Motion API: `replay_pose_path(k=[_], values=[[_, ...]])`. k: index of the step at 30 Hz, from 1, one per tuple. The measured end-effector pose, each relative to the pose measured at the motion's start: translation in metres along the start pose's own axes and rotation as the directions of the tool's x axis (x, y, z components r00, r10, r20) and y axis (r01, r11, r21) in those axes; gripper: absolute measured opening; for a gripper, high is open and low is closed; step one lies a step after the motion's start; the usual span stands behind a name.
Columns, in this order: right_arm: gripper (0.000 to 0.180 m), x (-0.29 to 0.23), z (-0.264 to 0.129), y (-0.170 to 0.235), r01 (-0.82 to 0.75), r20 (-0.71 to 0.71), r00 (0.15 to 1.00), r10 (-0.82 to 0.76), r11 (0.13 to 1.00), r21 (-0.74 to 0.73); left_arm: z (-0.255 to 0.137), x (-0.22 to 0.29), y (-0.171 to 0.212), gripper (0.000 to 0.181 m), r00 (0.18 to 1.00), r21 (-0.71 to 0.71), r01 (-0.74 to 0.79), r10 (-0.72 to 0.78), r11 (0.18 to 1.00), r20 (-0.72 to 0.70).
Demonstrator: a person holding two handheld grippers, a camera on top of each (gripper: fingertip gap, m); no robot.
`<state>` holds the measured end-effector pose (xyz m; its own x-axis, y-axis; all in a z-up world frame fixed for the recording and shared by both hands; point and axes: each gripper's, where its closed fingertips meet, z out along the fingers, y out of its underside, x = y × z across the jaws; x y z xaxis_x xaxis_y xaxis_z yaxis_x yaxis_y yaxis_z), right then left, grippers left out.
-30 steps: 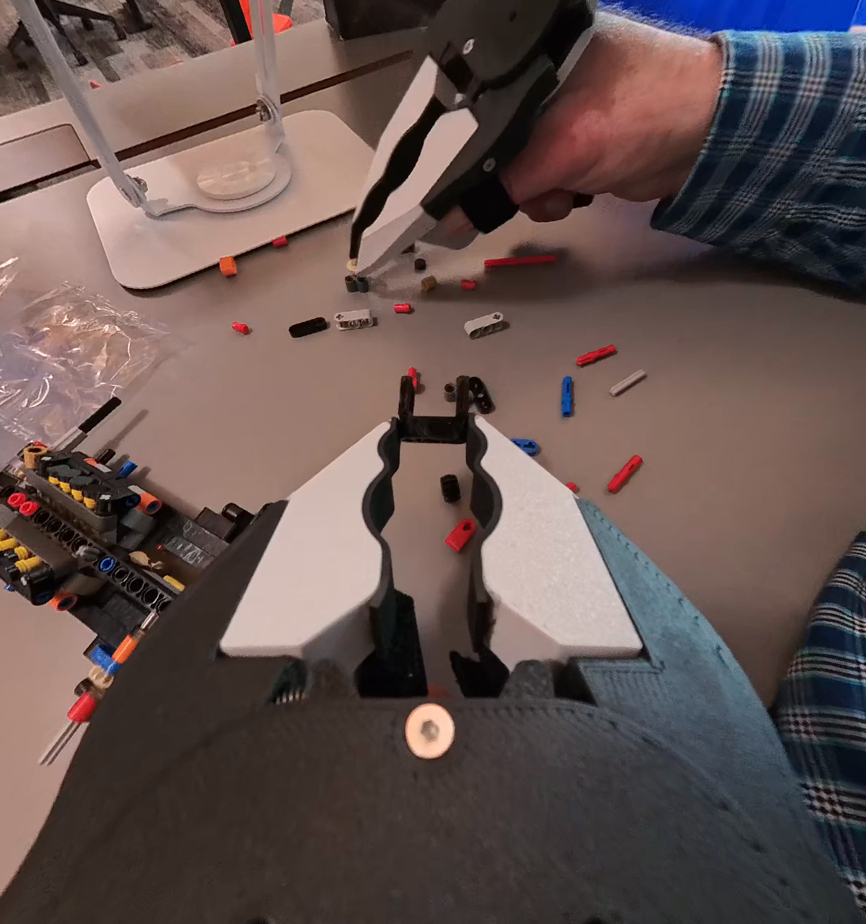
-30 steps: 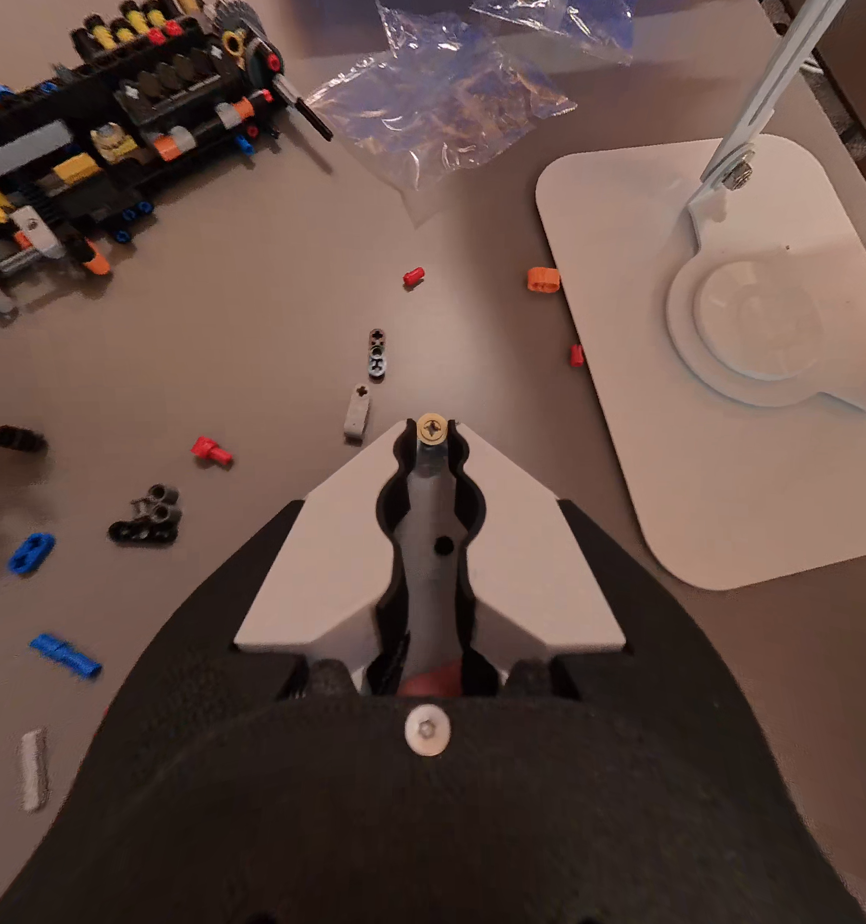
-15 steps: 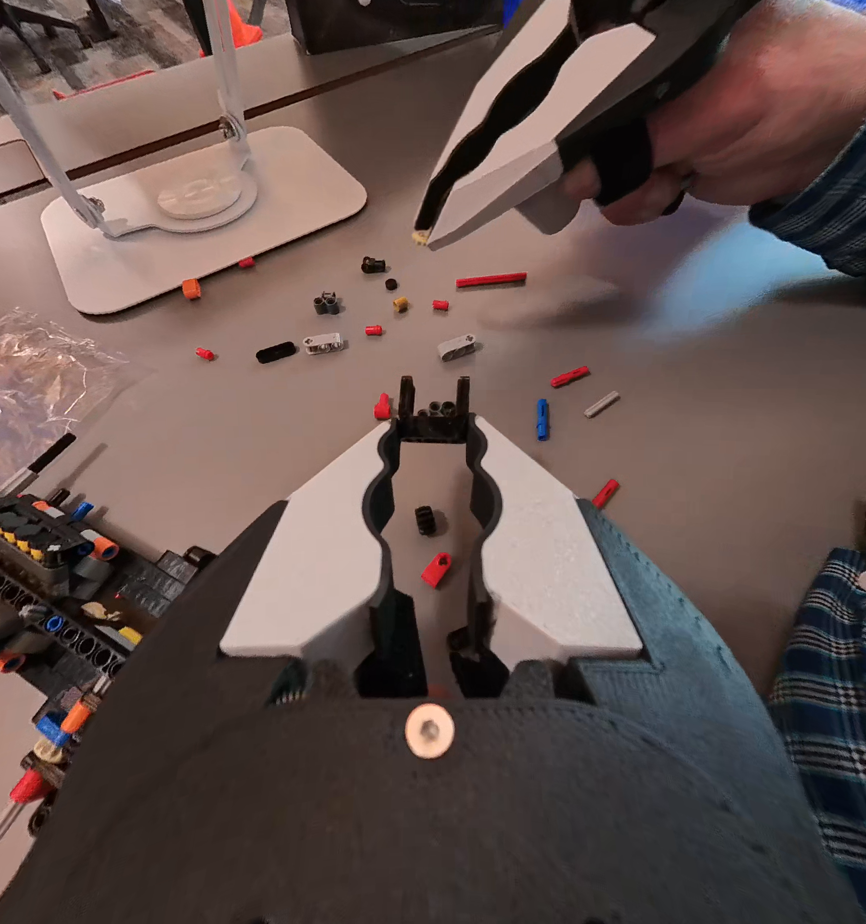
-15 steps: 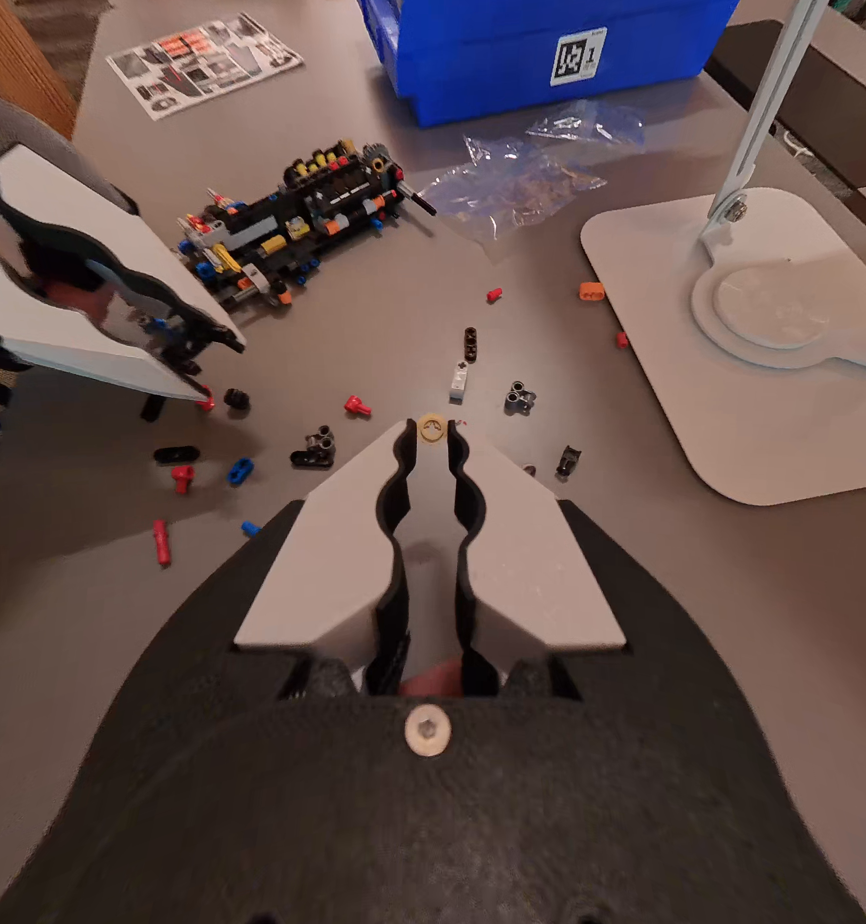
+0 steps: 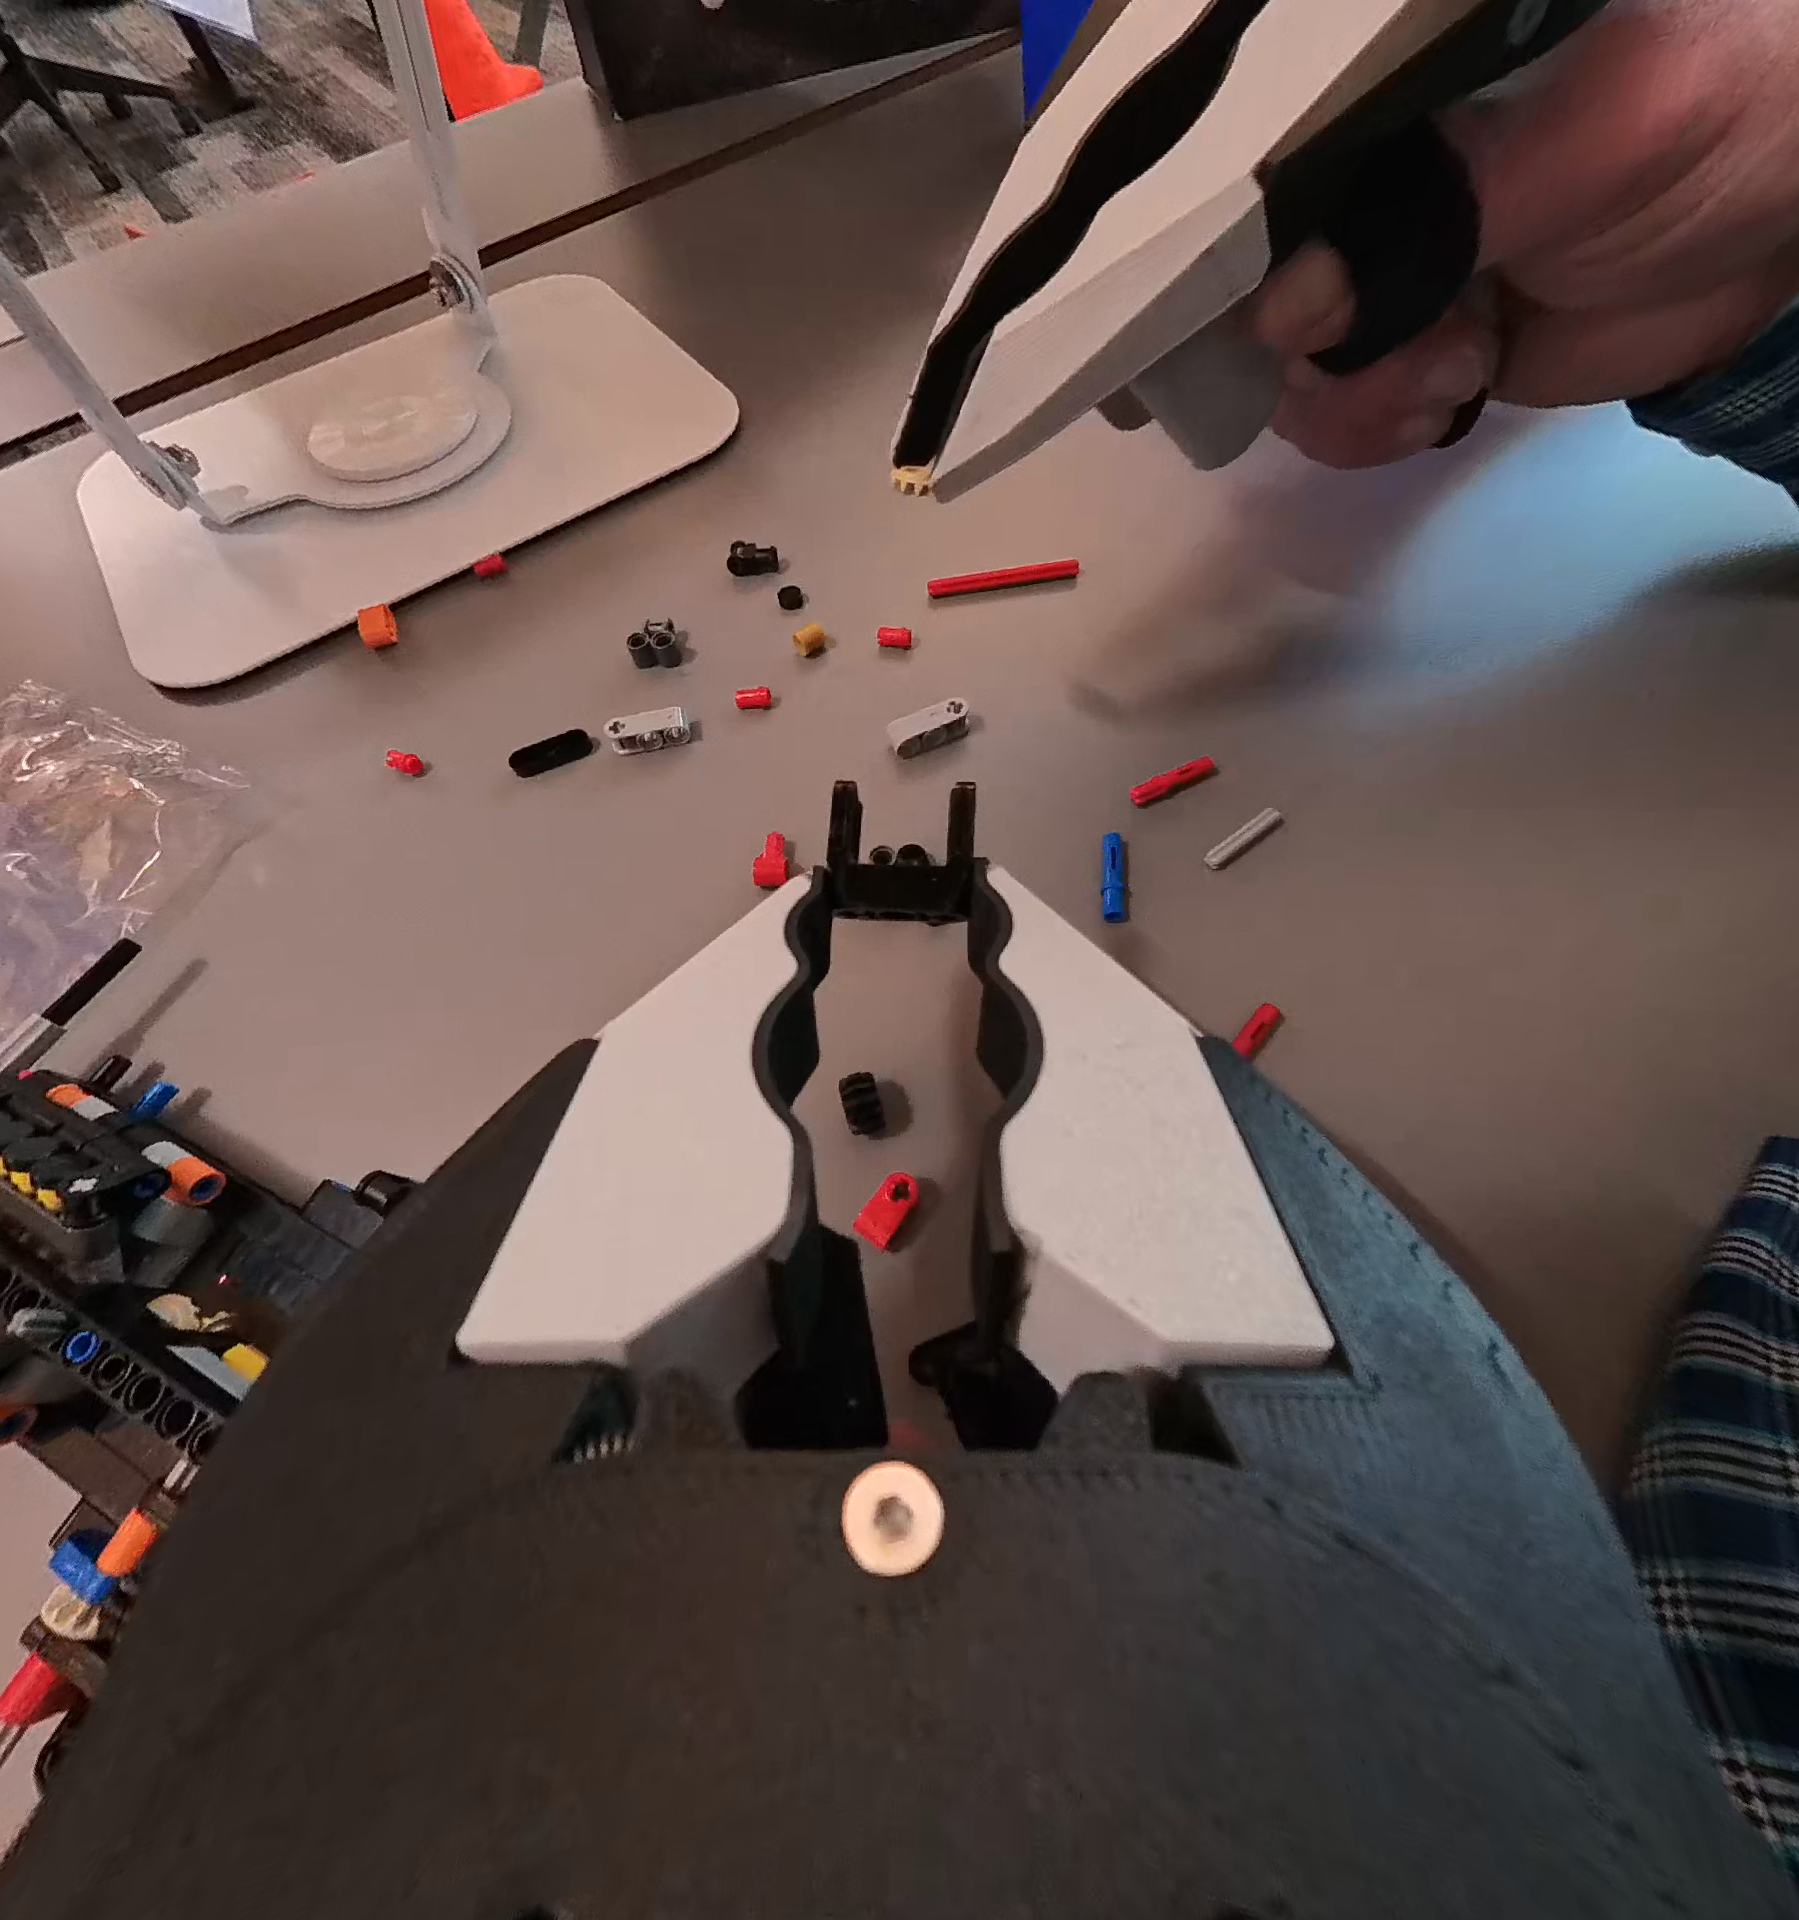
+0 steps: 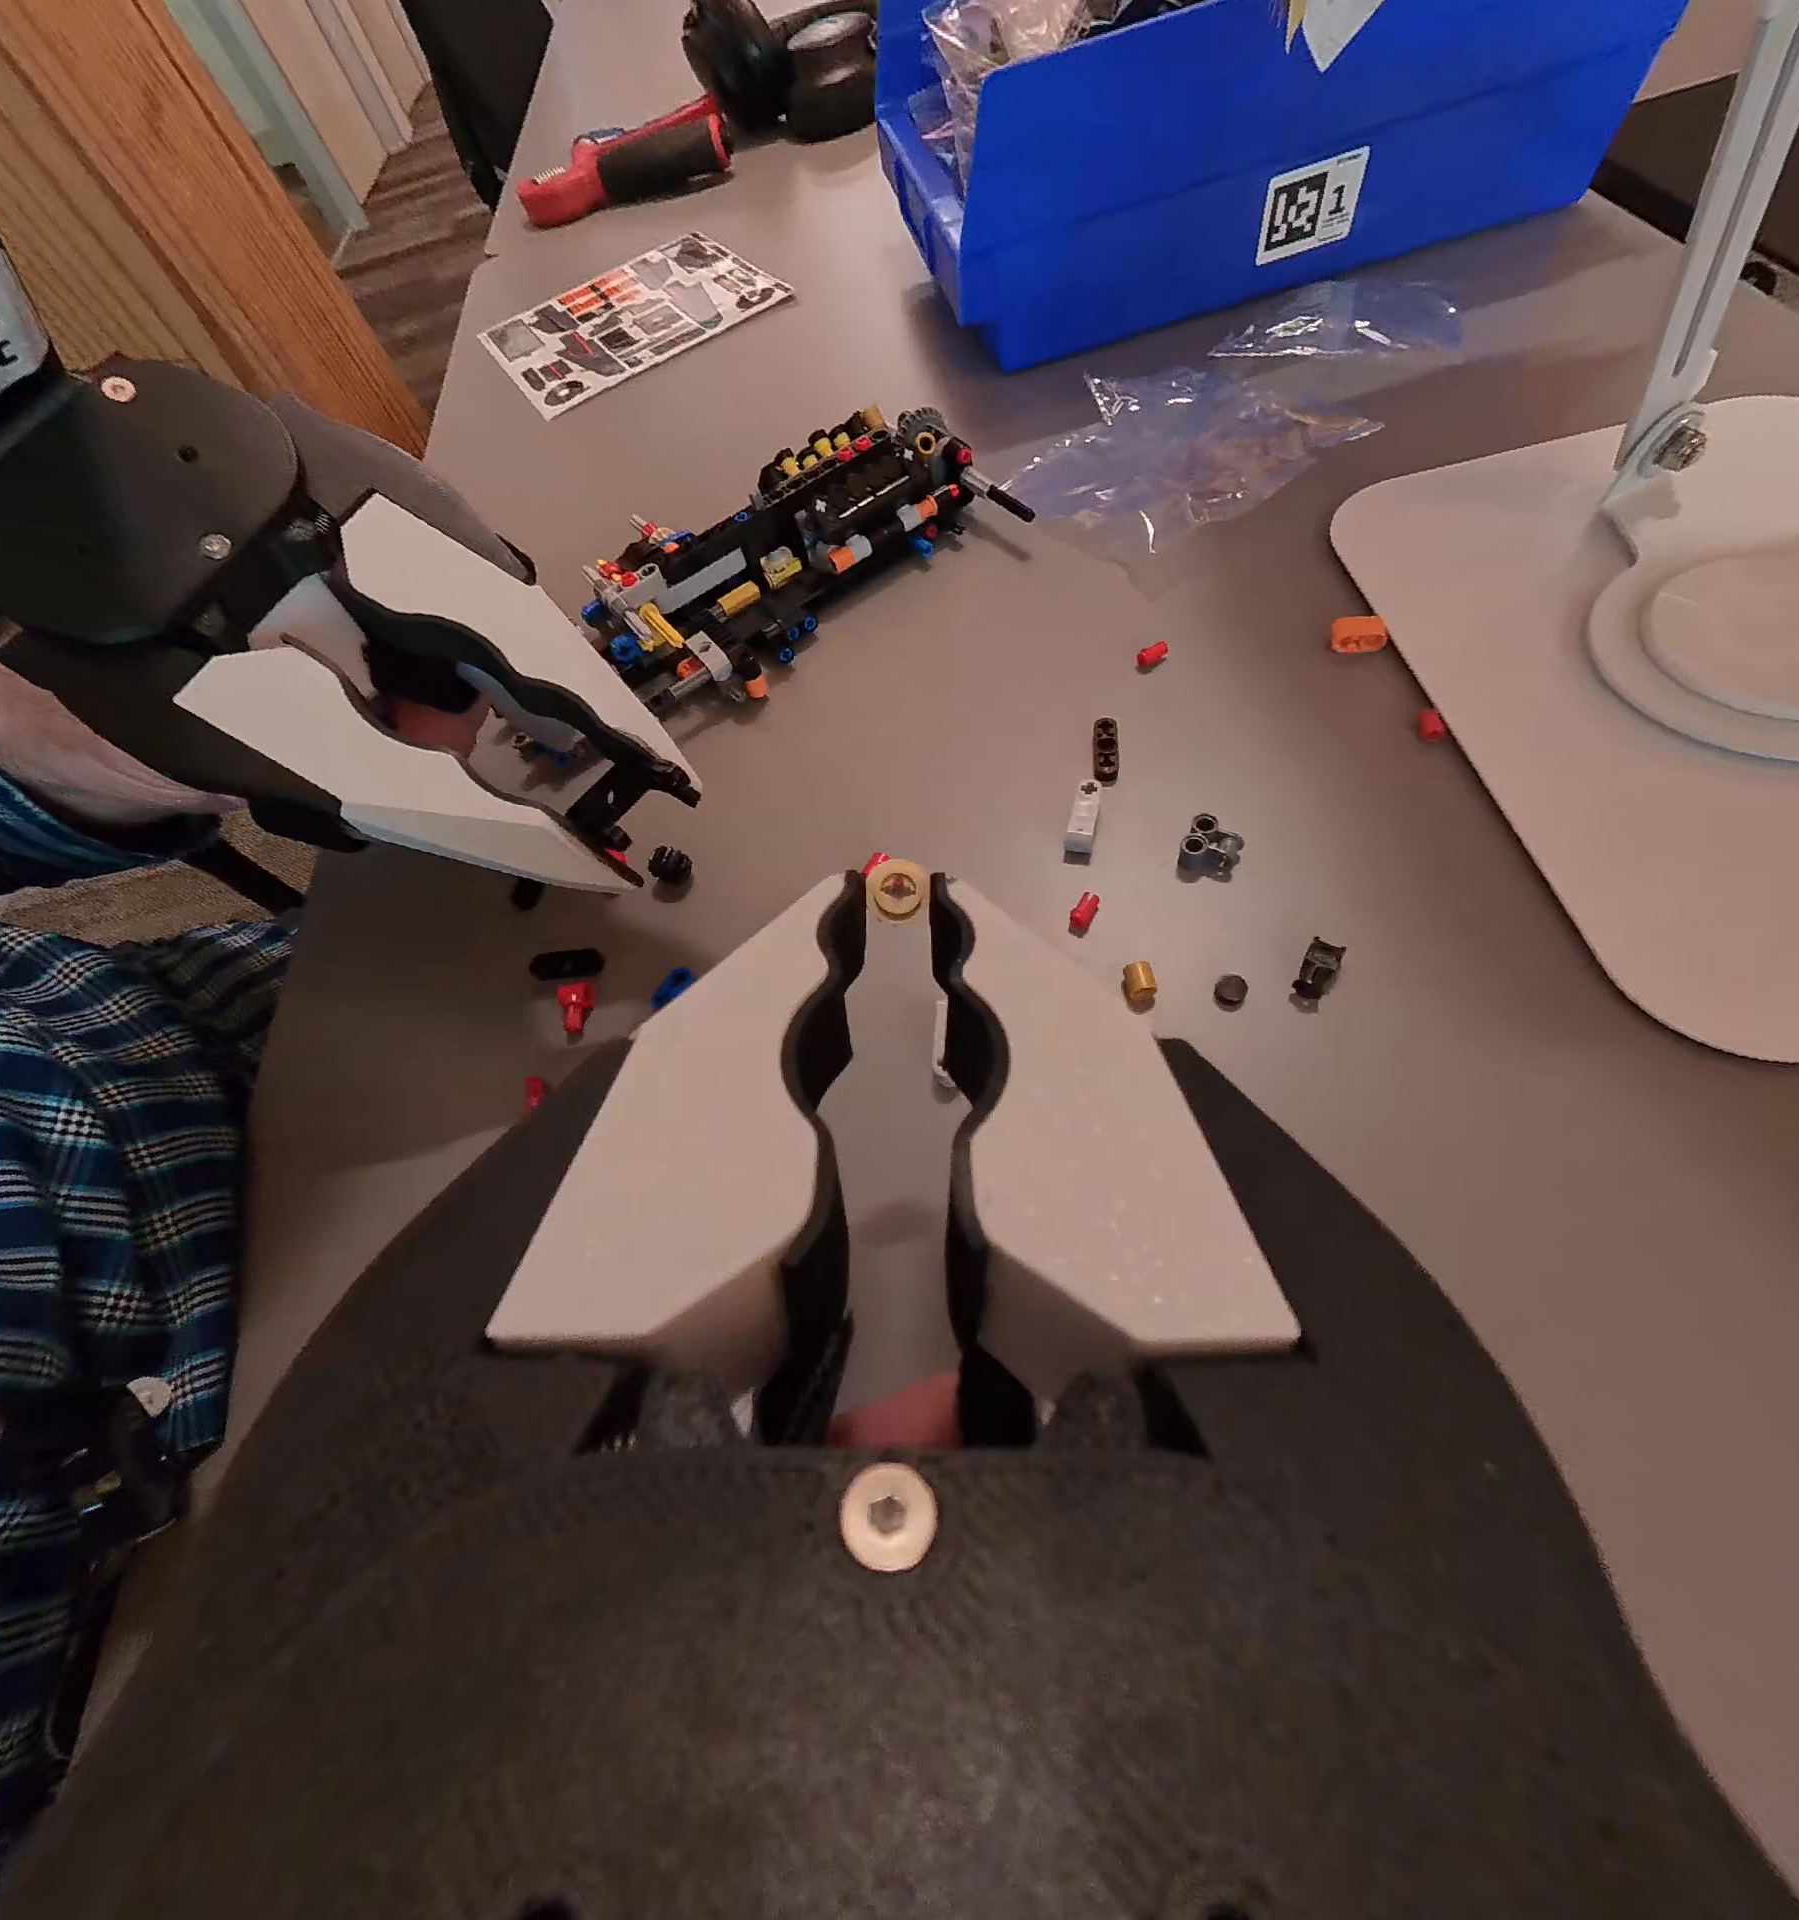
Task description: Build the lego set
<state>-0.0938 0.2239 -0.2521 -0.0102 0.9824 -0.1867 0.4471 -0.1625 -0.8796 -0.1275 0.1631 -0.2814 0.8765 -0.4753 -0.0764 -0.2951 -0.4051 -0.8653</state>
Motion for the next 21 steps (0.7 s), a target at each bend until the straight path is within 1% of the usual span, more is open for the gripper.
replay_pose_path(k=[11, 21], values=[[0.009, -0.0031, 0.0033, 0.0045, -0.017, 0.033, 0.999, 0.017, 1.000, 0.000, -0.0011, 0.0008, 0.0035, 0.024, 1.000, 0.001, 0.010, -0.010, 1.000, 0.007], [0.009, -0.0020, 0.0028, 0.0057, -0.016, 0.031, 0.999, 0.016, 1.000, 0.003, -0.0005, 0.0028, 0.0037, 0.024, 1.000, 0.006, 0.017, -0.017, 1.000, 0.004]])
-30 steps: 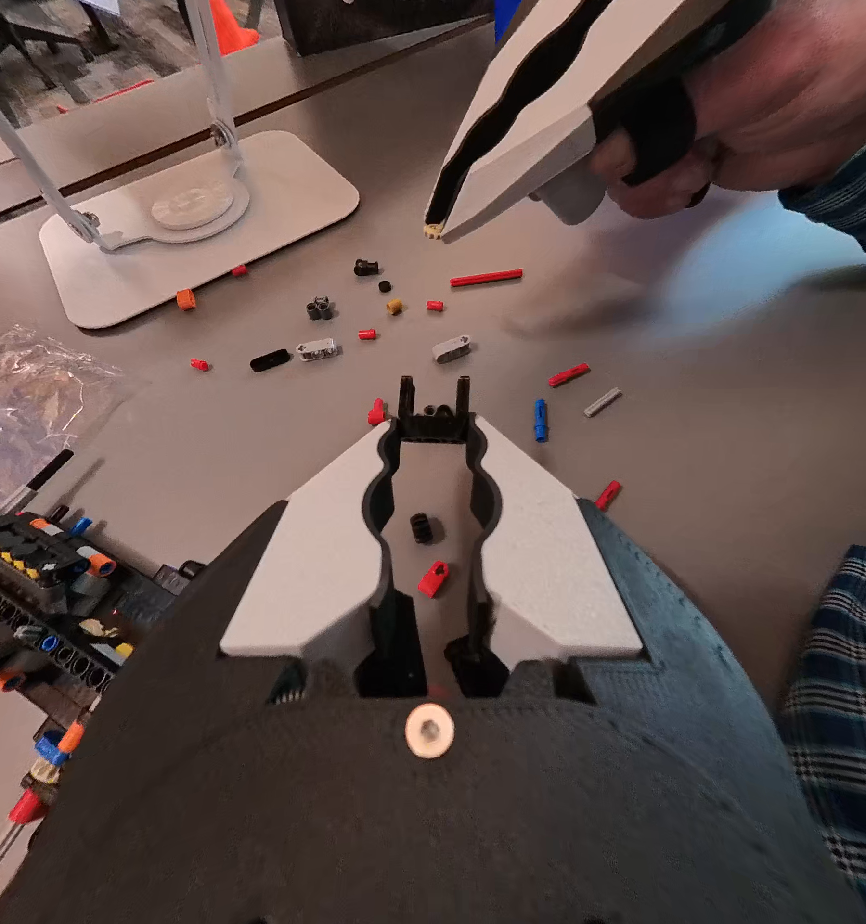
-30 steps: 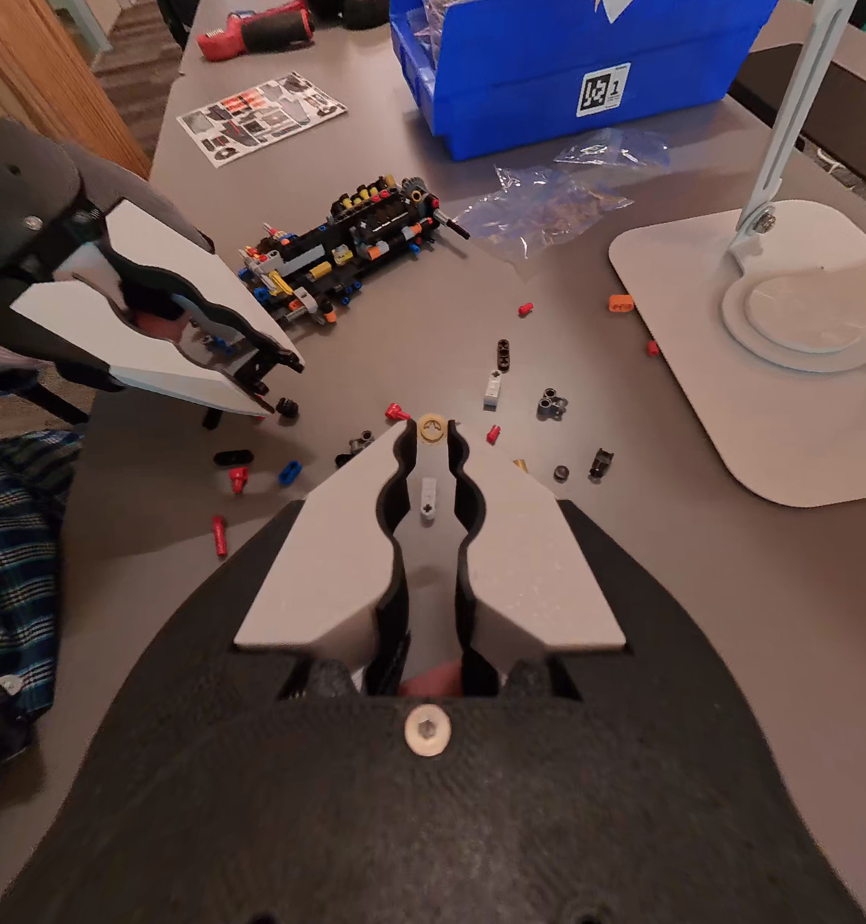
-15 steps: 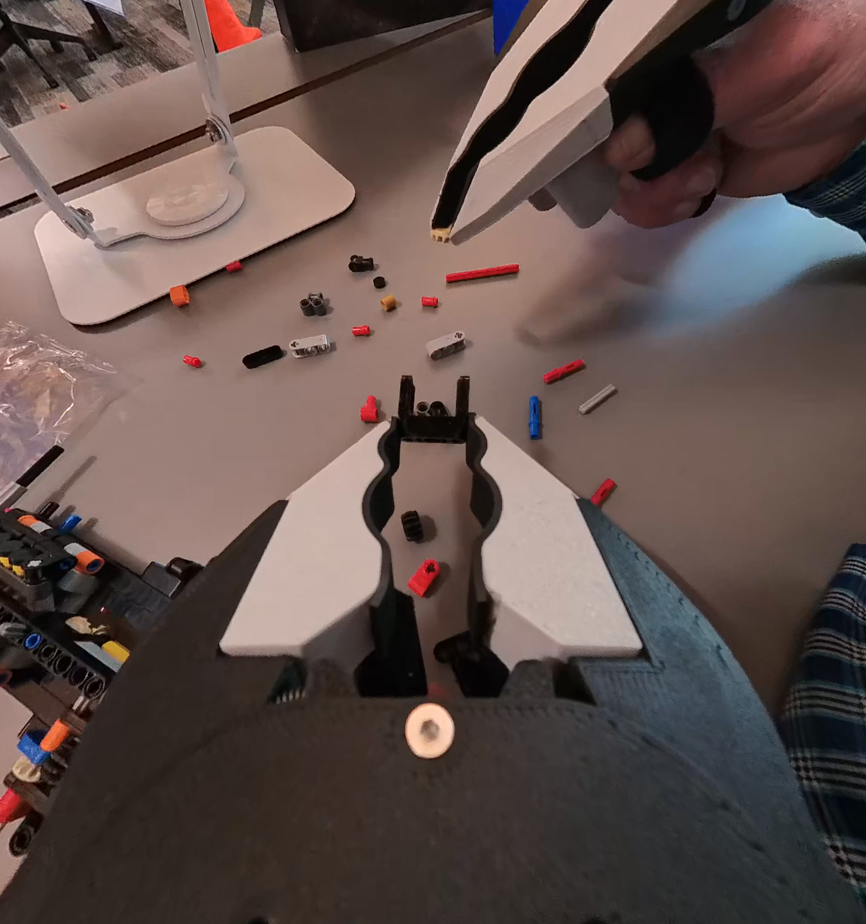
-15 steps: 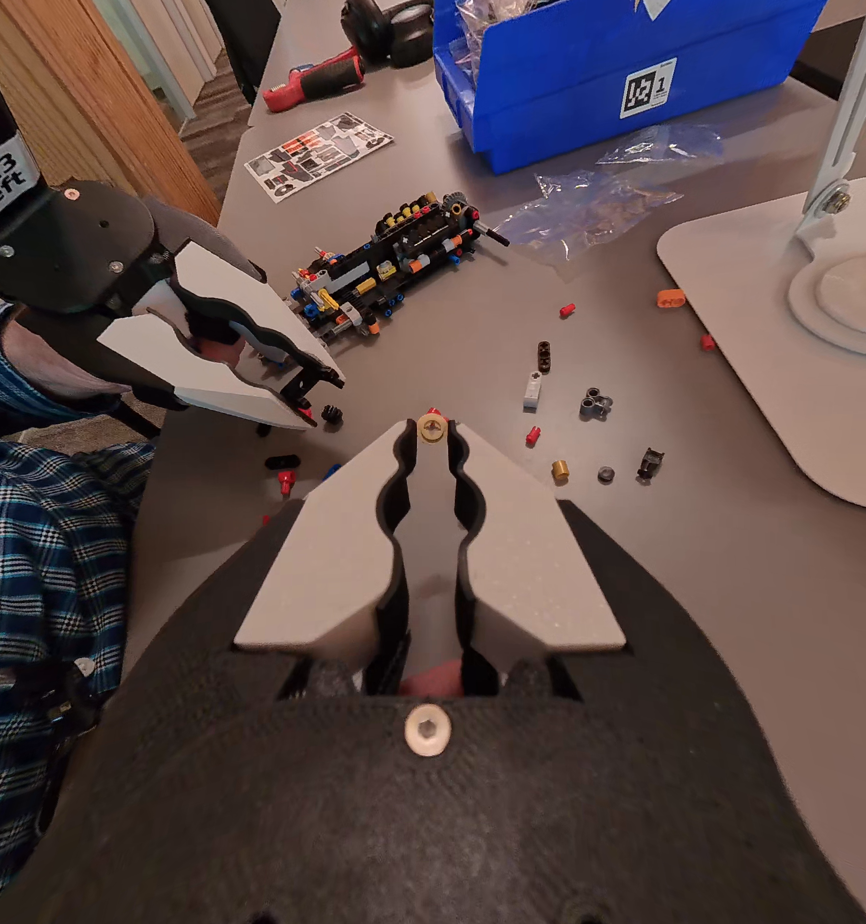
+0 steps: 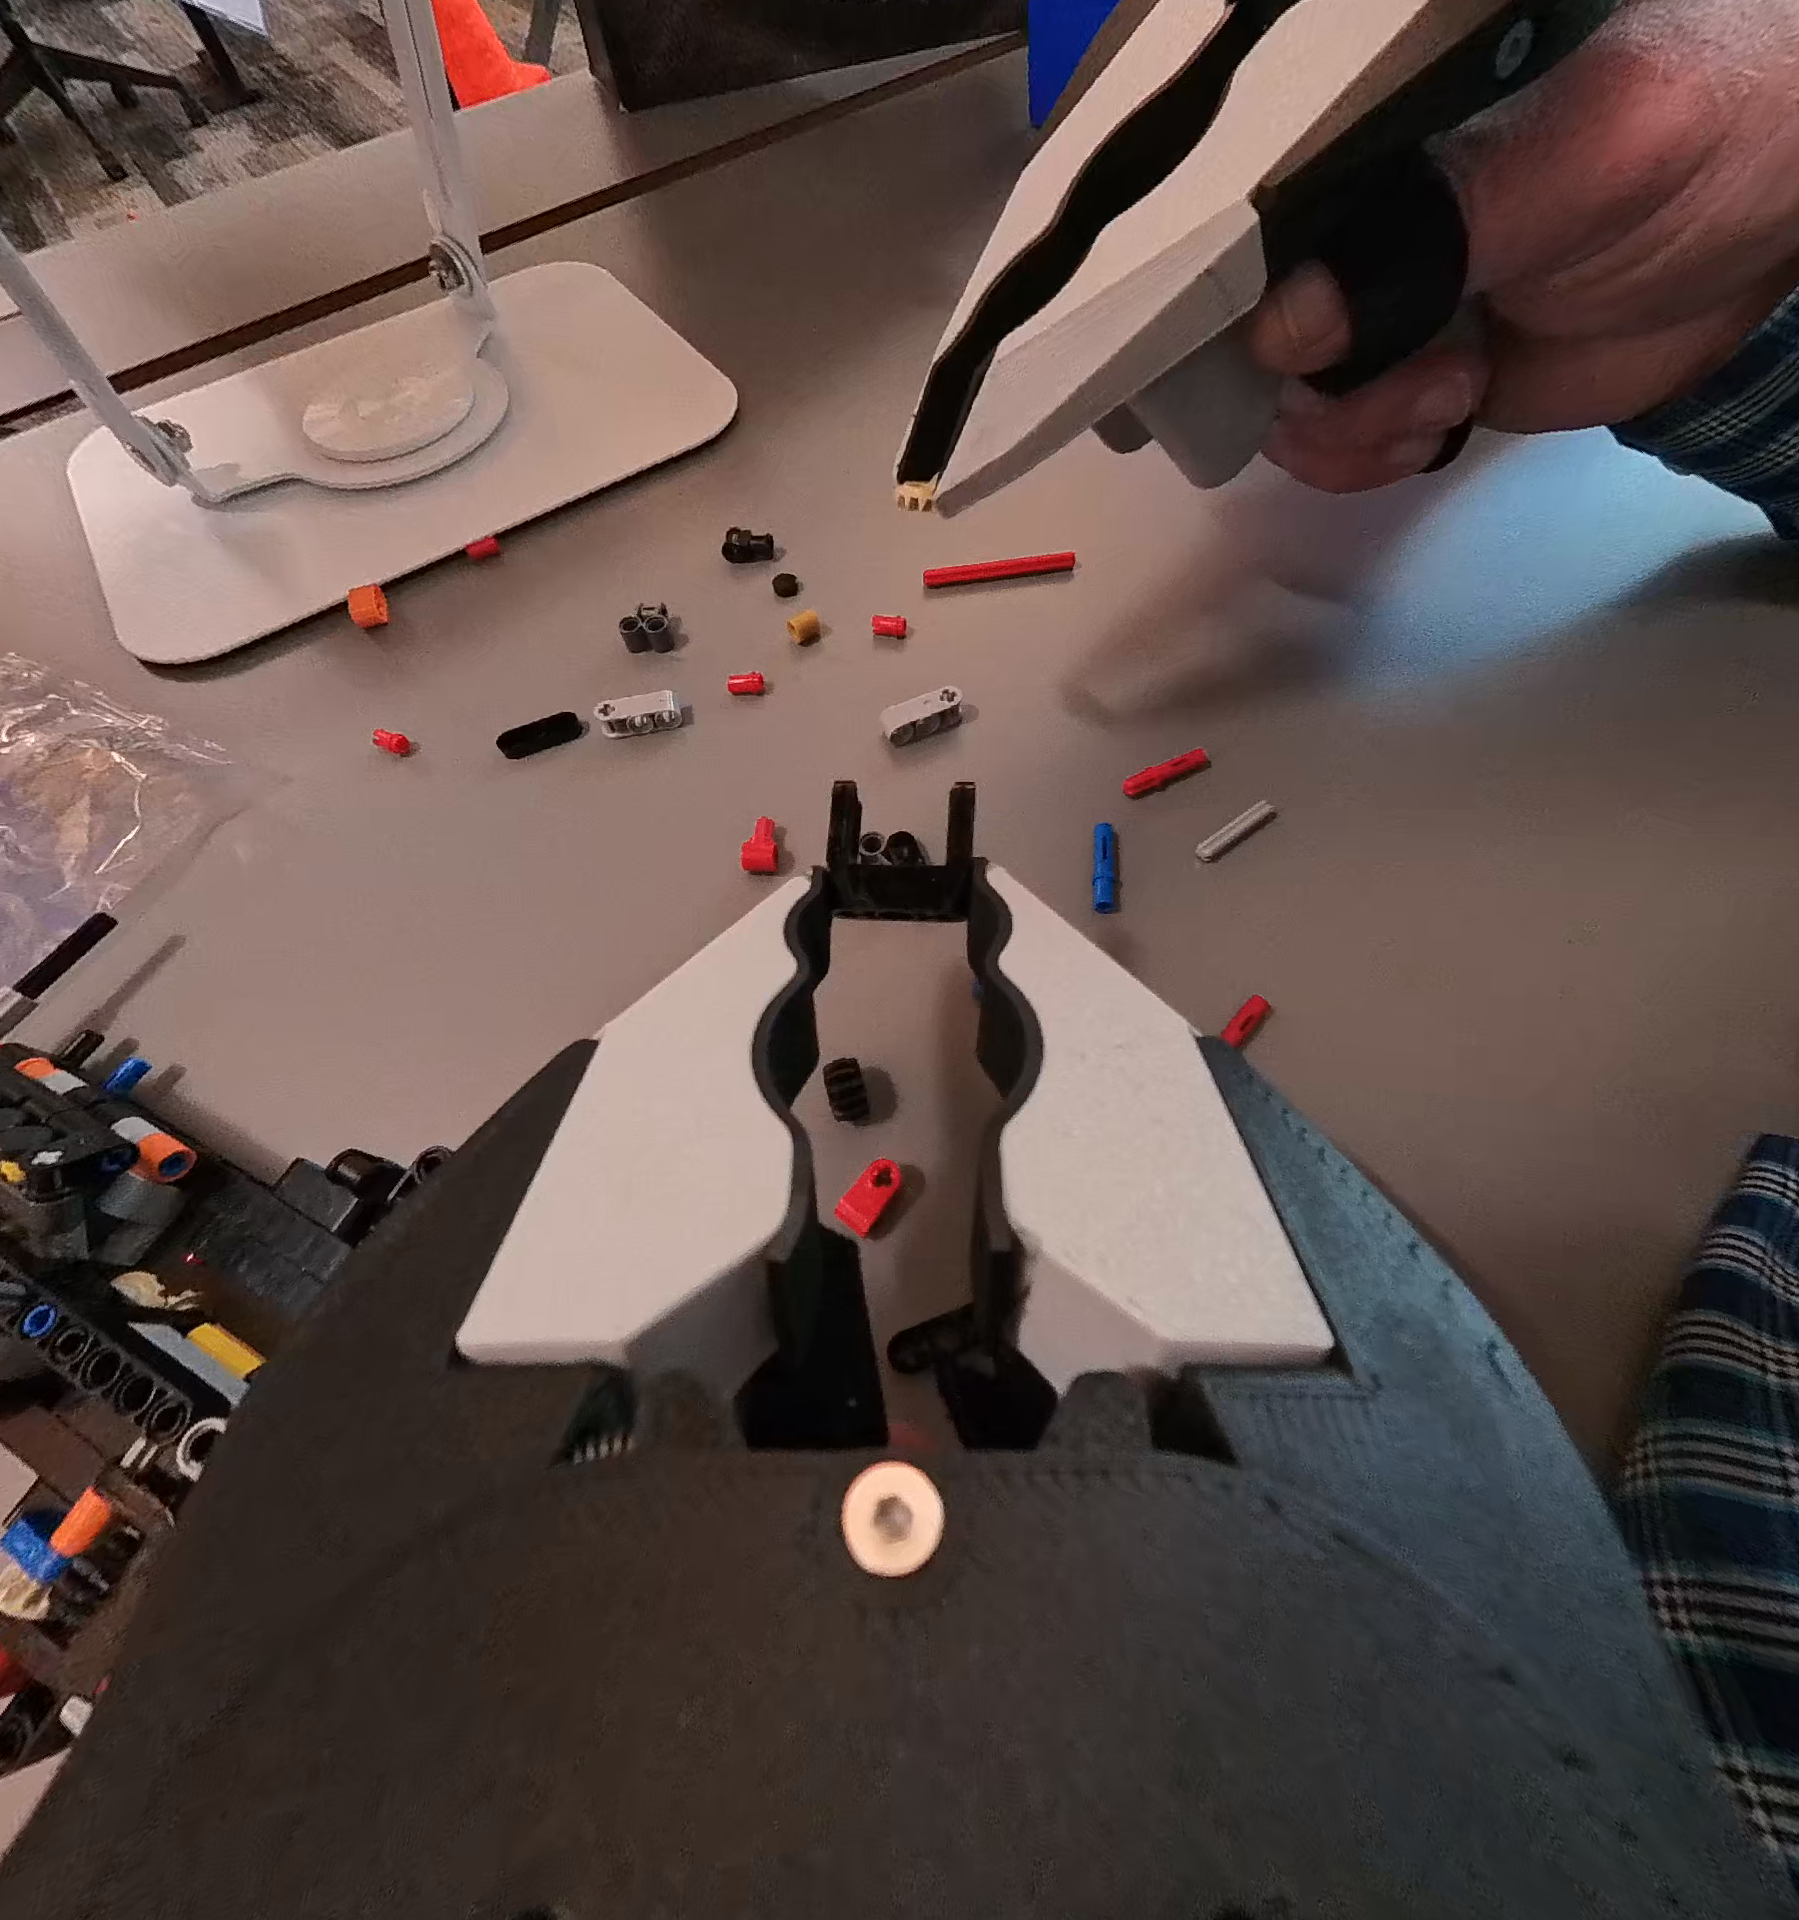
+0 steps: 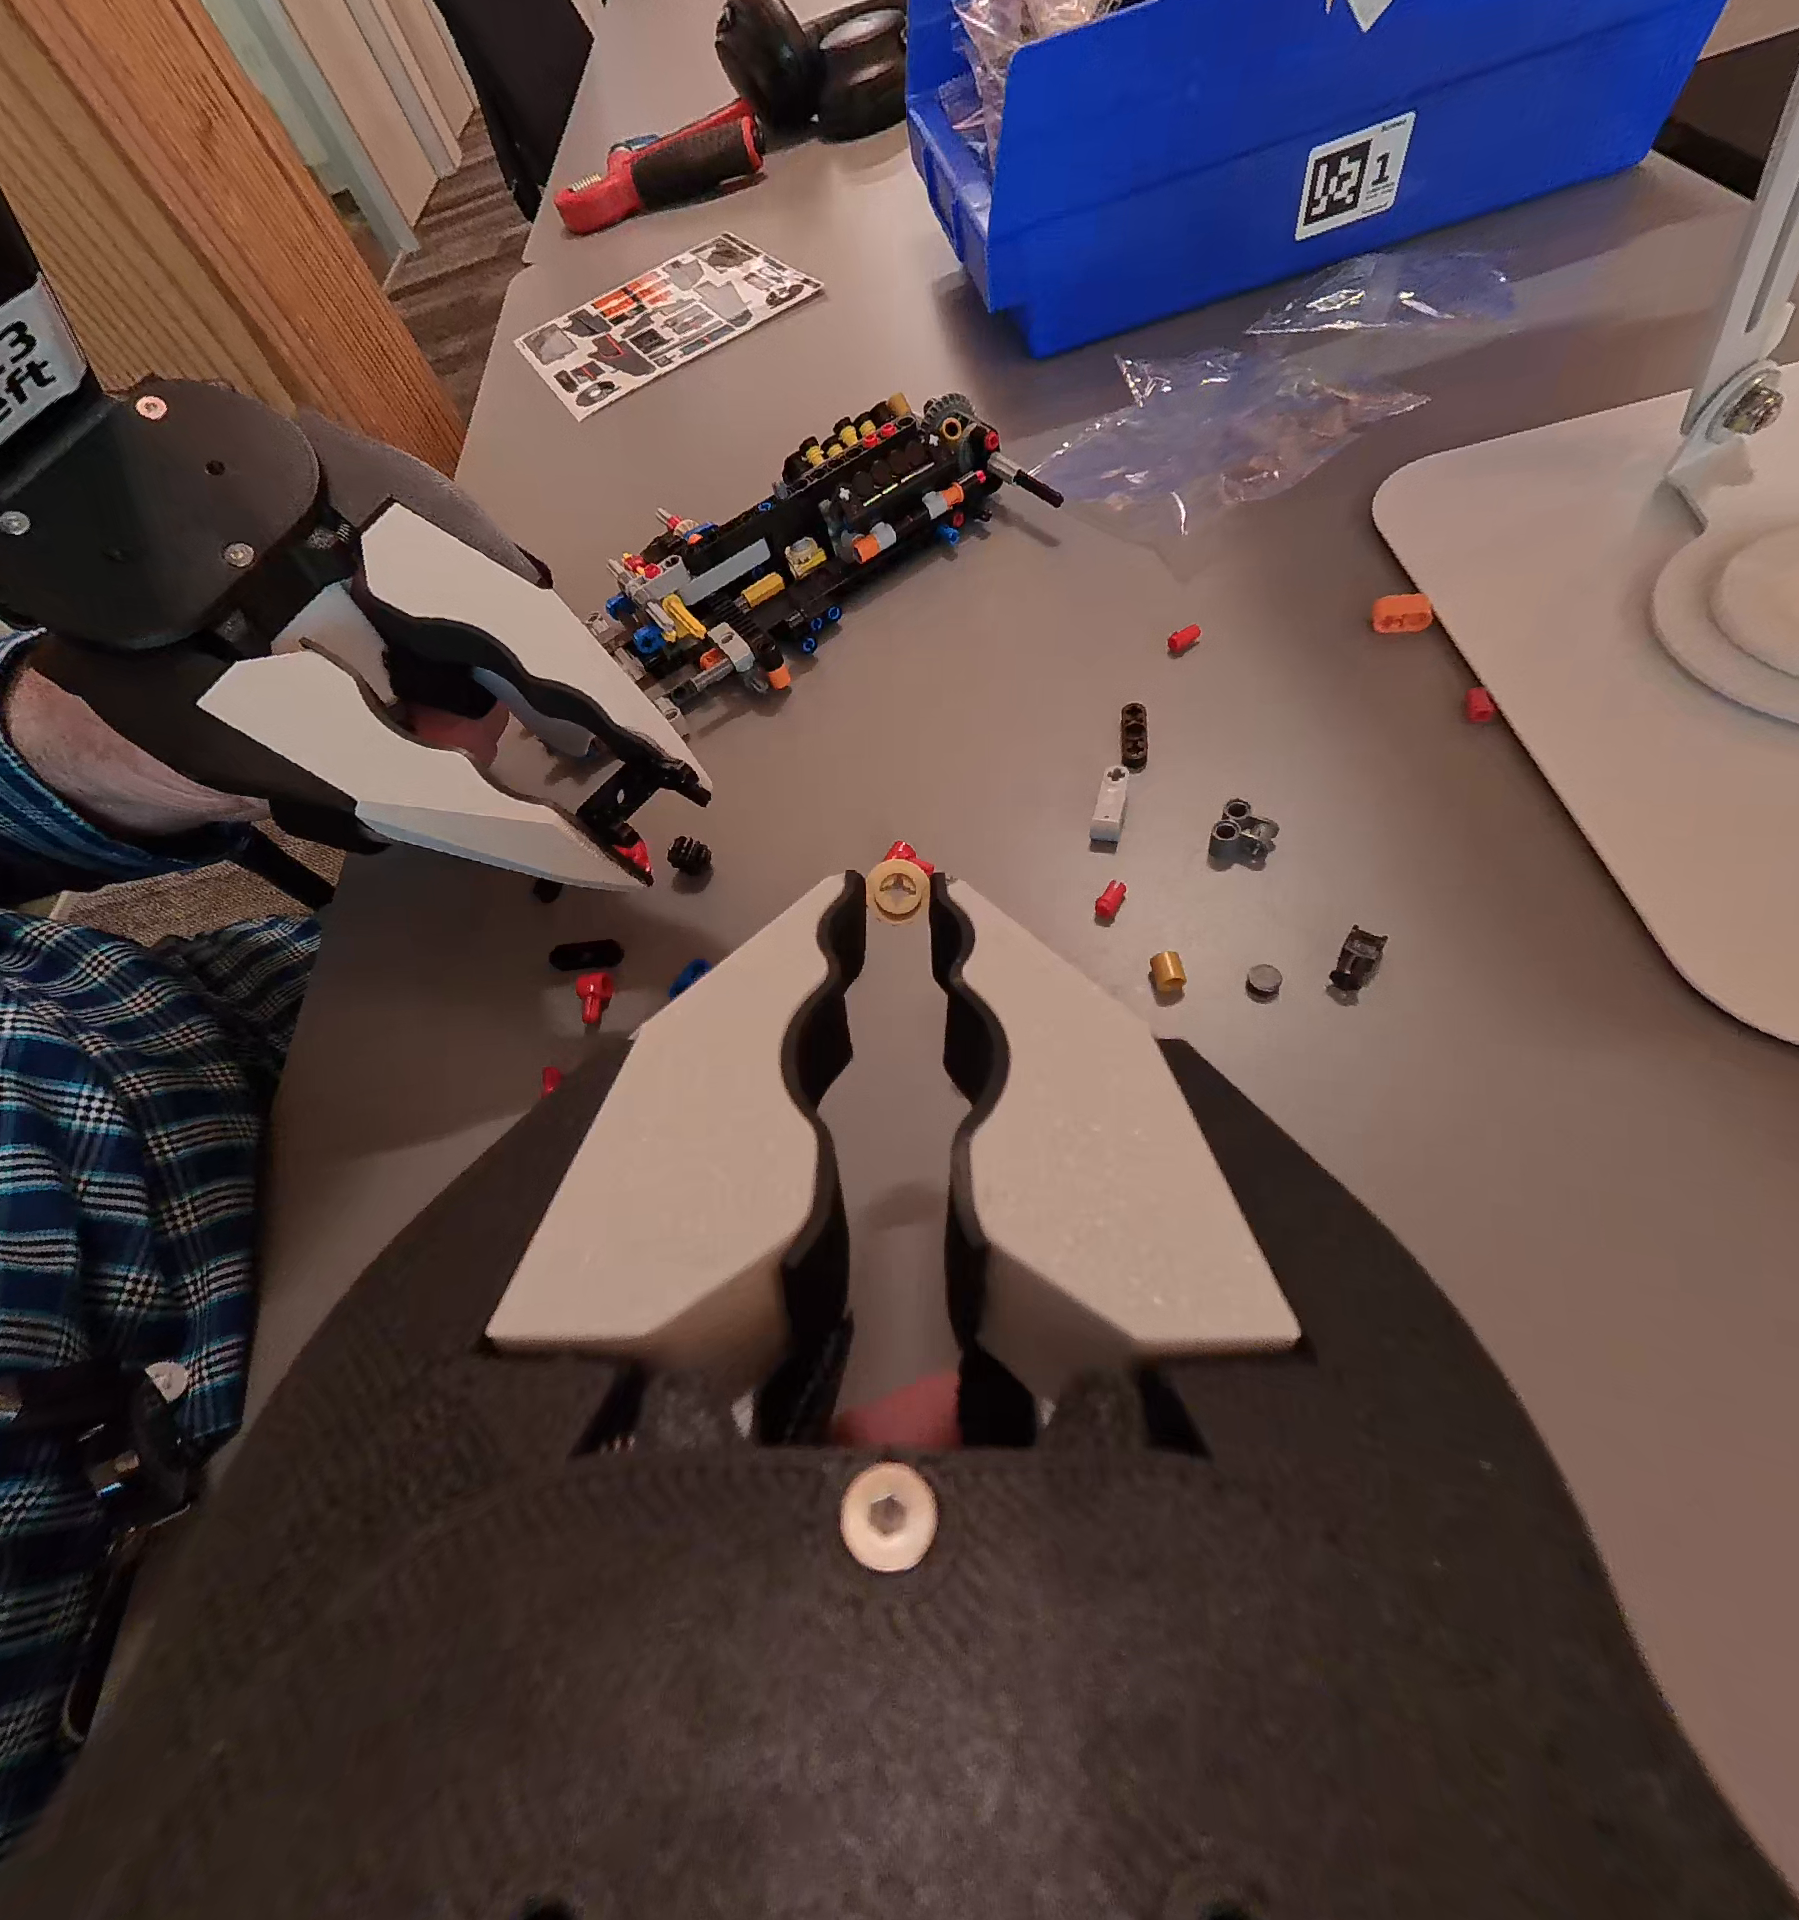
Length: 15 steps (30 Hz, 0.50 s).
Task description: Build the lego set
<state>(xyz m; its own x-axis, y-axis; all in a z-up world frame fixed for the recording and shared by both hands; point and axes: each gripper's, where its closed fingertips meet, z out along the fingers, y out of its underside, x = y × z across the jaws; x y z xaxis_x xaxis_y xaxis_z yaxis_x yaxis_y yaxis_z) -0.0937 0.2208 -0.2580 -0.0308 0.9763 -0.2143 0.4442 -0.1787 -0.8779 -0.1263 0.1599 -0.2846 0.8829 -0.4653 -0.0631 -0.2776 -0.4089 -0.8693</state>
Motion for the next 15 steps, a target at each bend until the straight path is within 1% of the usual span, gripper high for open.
replay_pose_path(k=[7, 15], values=[[0.009, 0.0016, -0.0007, 0.0009, 0.002, -0.006, 1.000, -0.002, 1.000, -0.001, -0.0015, 0.0006, -0.0019, 0.024, 1.000, 0.012, 0.001, -0.001, 1.000, -0.001], [0.009, 0.0042, -0.0063, 0.0005, 0.008, -0.020, 1.000, -0.008, 1.000, 0.003, -0.0058, 0.0003, -0.0076, 0.024, 0.998, 0.016, -0.066, 0.066, 0.998, -0.009]])
